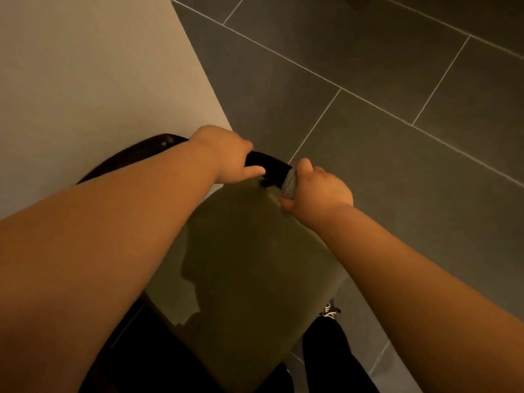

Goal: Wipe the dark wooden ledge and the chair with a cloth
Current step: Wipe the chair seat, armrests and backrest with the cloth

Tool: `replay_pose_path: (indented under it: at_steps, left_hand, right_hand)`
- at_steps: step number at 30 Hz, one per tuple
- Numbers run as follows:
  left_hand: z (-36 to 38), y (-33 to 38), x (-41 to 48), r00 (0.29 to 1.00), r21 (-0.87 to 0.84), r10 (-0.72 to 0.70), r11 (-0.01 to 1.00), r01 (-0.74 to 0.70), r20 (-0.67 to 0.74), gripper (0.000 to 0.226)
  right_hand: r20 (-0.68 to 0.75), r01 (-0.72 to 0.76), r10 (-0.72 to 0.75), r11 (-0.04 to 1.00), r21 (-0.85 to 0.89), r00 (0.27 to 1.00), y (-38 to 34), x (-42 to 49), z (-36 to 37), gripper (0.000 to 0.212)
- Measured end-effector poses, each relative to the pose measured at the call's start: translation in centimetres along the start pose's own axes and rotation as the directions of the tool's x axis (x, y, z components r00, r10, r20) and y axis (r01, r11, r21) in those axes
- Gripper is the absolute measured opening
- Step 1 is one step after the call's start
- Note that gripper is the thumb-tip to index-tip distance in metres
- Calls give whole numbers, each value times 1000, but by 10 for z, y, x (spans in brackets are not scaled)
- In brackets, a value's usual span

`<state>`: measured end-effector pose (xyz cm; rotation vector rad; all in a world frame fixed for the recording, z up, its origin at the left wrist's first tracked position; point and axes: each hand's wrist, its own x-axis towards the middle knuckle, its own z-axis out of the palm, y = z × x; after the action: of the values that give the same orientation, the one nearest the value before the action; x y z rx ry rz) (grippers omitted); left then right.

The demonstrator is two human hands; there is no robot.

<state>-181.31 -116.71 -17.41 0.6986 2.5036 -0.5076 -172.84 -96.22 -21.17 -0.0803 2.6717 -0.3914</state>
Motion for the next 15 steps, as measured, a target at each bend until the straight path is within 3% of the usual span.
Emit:
replay_pose_path:
  at_steps: [3, 6, 11, 15]
  left_hand:
    - [8, 26, 18, 998, -111, 43, 993, -47, -37, 77]
    - [14, 50, 32, 993, -271, 32, 960, -63, -117, 66]
    - [39, 75, 36, 890, -219, -140, 975, 47, -433, 54]
    - [45, 73, 40, 876, -249, -147, 968, 32, -460, 56]
  right_hand:
    - [32, -46, 47, 998, -35, 998, 23, -16, 0, 58]
    - [49, -71, 74, 995, -69, 996, 26, -16, 0, 56]
    - [30, -6, 5, 999, 52, 1000, 1, 11, -3, 51]
    - [-10, -37, 38, 998, 58, 999, 22, -12, -1, 55]
